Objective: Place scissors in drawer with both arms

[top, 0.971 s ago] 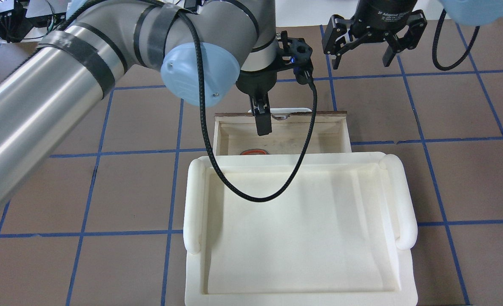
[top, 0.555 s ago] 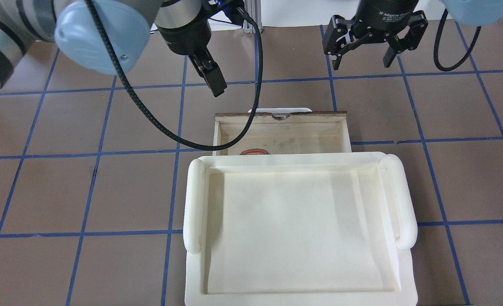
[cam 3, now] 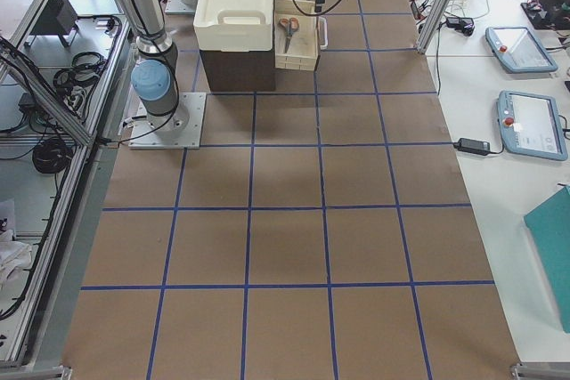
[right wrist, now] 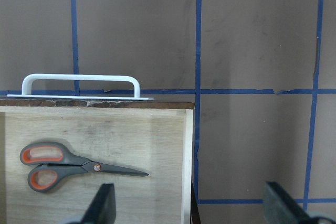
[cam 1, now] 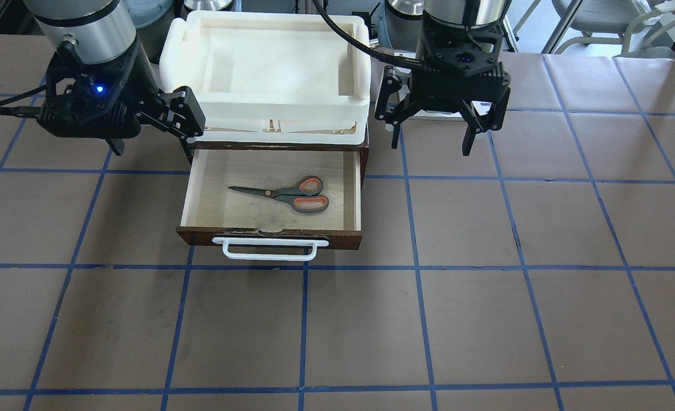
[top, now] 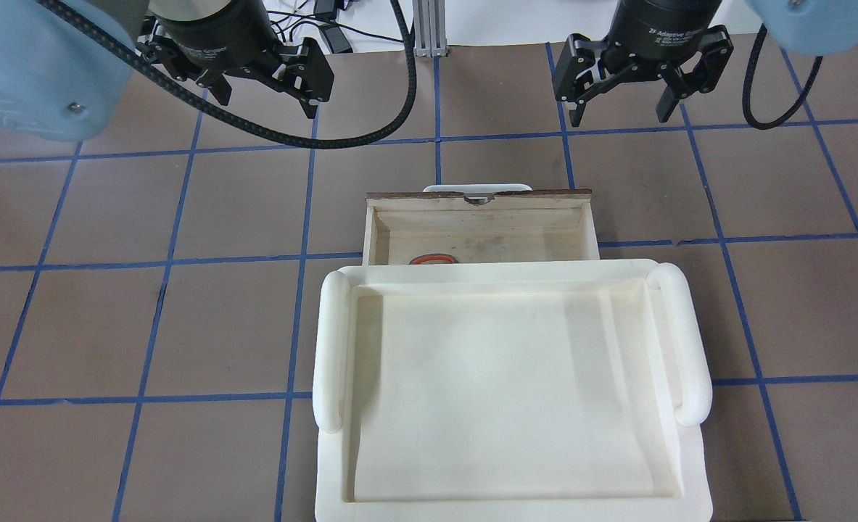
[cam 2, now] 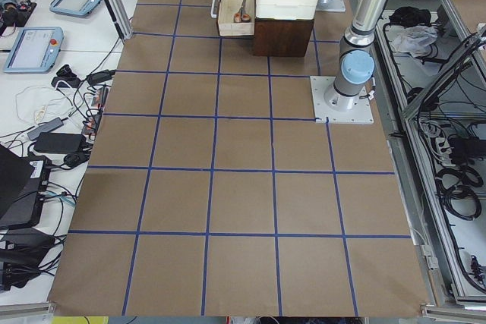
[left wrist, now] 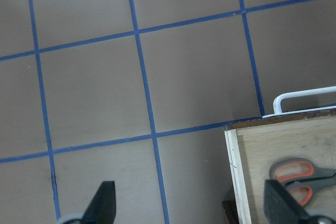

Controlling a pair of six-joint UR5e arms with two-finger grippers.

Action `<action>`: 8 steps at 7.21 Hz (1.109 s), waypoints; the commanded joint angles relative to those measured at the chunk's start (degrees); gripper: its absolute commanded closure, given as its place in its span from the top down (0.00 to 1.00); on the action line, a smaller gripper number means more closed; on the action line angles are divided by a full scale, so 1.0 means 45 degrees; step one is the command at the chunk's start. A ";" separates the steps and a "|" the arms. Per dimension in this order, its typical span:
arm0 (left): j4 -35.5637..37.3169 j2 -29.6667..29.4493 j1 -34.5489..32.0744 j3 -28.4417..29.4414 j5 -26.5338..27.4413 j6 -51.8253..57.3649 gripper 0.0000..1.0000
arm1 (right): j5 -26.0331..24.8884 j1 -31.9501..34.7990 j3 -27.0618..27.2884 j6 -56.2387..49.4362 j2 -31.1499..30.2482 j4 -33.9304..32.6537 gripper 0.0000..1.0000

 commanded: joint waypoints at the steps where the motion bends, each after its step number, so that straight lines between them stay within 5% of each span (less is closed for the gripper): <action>1: -0.0948 0.0523 0.0714 -0.0004 0.0024 -0.1200 1.00 | 0.0055 -0.0009 0.0235 0.0033 -0.0112 0.0005 1.00; 3: -0.1691 0.0912 0.1945 0.0268 -0.1007 -0.1220 1.00 | 0.0016 -0.0009 0.0255 0.0033 -0.0113 0.0005 1.00; 8: -0.3628 0.1307 0.2127 0.0113 -0.0953 -0.1026 1.00 | -0.0042 -0.0009 0.0255 0.0013 -0.0113 0.0024 1.00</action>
